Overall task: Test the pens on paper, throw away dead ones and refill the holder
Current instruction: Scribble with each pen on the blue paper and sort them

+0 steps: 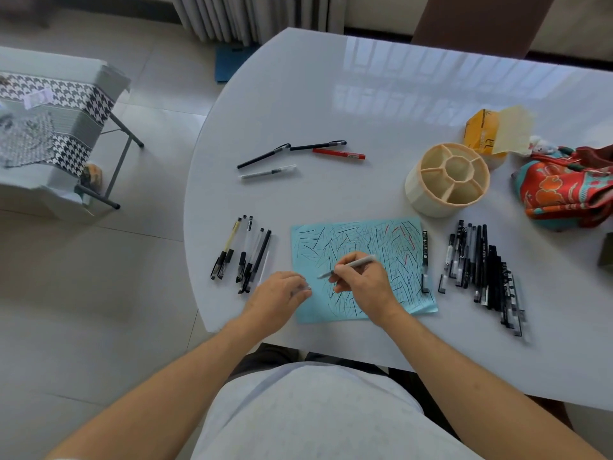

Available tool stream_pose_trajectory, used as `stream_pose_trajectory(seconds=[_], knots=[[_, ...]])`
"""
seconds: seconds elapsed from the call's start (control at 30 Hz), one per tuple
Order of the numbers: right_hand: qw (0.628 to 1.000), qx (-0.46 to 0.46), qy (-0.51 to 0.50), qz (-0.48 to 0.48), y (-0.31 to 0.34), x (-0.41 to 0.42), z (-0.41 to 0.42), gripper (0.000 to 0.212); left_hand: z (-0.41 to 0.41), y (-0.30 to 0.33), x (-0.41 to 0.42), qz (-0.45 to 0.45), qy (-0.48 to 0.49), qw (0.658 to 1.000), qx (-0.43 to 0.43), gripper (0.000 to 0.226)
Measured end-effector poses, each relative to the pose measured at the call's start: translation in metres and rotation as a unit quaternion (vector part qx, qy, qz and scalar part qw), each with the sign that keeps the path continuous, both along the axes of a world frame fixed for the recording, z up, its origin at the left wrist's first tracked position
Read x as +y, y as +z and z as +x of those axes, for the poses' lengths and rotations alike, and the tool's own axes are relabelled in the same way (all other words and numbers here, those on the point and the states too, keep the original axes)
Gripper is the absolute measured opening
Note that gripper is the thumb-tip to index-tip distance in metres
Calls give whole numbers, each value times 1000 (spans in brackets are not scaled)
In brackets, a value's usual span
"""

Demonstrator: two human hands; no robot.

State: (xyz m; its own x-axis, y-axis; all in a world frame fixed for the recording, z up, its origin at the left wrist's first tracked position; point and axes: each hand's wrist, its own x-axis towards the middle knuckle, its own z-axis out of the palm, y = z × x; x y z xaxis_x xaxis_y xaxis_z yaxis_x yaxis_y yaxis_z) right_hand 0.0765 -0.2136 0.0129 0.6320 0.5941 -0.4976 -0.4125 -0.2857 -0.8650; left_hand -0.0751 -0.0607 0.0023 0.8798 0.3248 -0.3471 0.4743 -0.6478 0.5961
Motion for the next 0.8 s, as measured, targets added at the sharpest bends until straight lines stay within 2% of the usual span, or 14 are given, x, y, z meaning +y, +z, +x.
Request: stream_pose_trajectory(seconds=[0.13,0.33,0.43,0.6,0.8], knots=[[1000,21,11,6,4,-6,-10,3,10,7,-4,1,-2,1000,10,22],[1000,6,-20,8,7,-10,-6,7,19,17,-6,-18,-33,999,24,18],[999,-1,-45,20,8,-12,-4,6,25,22,-6,-31,-28,999,20,19],[999,0,-30,11,9,-11,-11,6,33,27,-12,-49,-25,998,5,18],[994,-2,-106,17,11,-16,-14,10,47,27,-17,-45,-47,998,-1,20]])
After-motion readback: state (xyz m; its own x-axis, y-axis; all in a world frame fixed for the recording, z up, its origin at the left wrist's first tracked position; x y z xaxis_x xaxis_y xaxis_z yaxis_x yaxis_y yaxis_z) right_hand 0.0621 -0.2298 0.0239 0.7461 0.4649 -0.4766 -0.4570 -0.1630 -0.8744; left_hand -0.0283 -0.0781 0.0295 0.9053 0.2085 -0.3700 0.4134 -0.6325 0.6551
